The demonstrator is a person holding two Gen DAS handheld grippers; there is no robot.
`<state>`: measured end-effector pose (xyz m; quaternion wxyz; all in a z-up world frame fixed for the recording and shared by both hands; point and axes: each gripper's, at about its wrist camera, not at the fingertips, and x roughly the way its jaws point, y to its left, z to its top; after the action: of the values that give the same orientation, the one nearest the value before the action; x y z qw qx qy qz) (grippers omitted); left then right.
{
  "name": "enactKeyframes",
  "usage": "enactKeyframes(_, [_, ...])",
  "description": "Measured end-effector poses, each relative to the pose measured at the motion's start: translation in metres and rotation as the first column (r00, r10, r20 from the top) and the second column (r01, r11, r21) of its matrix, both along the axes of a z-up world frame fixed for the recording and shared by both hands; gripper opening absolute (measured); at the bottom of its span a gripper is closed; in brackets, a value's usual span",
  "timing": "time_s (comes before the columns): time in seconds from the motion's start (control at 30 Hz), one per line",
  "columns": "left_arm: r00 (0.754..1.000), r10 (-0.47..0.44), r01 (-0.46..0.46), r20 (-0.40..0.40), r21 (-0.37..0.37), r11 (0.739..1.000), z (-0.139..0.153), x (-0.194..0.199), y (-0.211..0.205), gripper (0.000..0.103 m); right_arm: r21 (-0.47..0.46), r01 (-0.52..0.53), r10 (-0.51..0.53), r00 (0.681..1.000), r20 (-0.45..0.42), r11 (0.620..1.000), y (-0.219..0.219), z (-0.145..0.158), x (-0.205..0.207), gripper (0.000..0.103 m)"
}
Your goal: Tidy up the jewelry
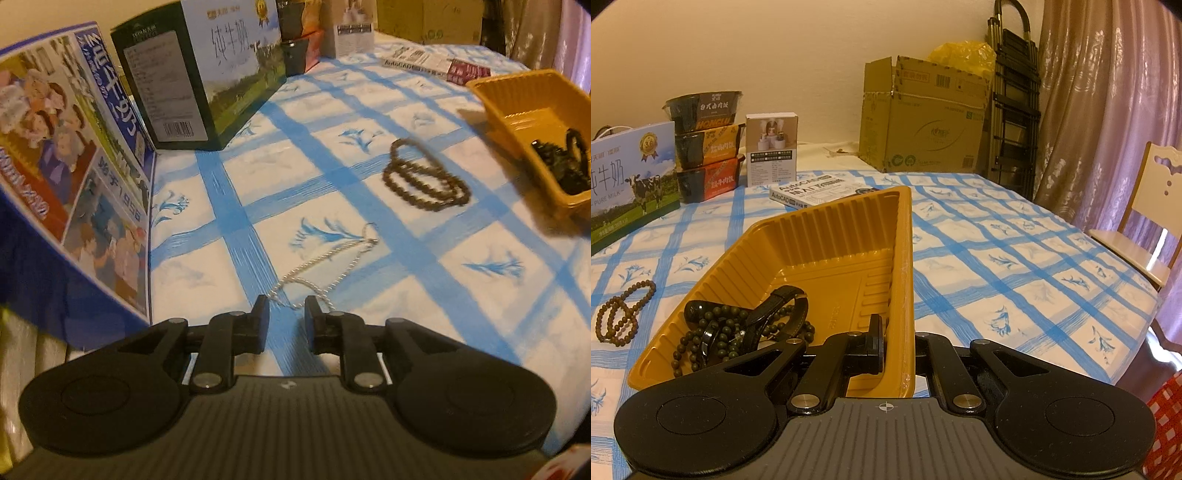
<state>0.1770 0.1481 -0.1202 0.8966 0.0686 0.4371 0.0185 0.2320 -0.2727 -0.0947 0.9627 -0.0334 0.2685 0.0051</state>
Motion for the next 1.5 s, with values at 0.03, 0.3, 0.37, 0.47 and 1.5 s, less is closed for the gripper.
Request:
enactKeyframes(0.03, [1.000, -0.003, 0.003, -0.004, 0.002, 1.000, -0.002, 0.006, 0.002, 0.018, 0.000, 0.001, -0.001, 1.000, 0.000, 1.000, 0.000, 0.000, 0.000, 0.005])
enactKeyframes(0.3, [0.996, -0.085, 0.084, -0.013, -0.036, 0.996, -0.006, 0.043, -0.002, 0.030, 0.002, 0.002, -0.002, 1.000, -0.001, 1.000, 0.000, -0.001, 0.000, 0.005])
enactKeyframes(0.37, [0.991, -0.128, 0.127, -0.042, -0.016, 0.992, -0.012, 0.048, -0.007, 0.030, 0.000, 0.001, -0.001, 1.000, -0.001, 1.000, 0.000, -0.001, -0.001, 0.005])
enactKeyframes(0.47, [0.985, -0.165, 0.165, -0.051, -0.005, 0.986, -0.016, 0.051, -0.005, 0.033, 0.002, 0.002, -0.002, 1.000, -0.002, 1.000, 0.000, -0.002, -0.001, 0.005])
enactKeyframes(1.5, [0.970, -0.228, 0.219, 0.078, 0.107, 0.970, 0.074, 0.051, -0.017, 0.001, 0.000, 0.000, 0.000, 1.000, -0.005, 1.000, 0.000, -0.004, 0.000, 0.005])
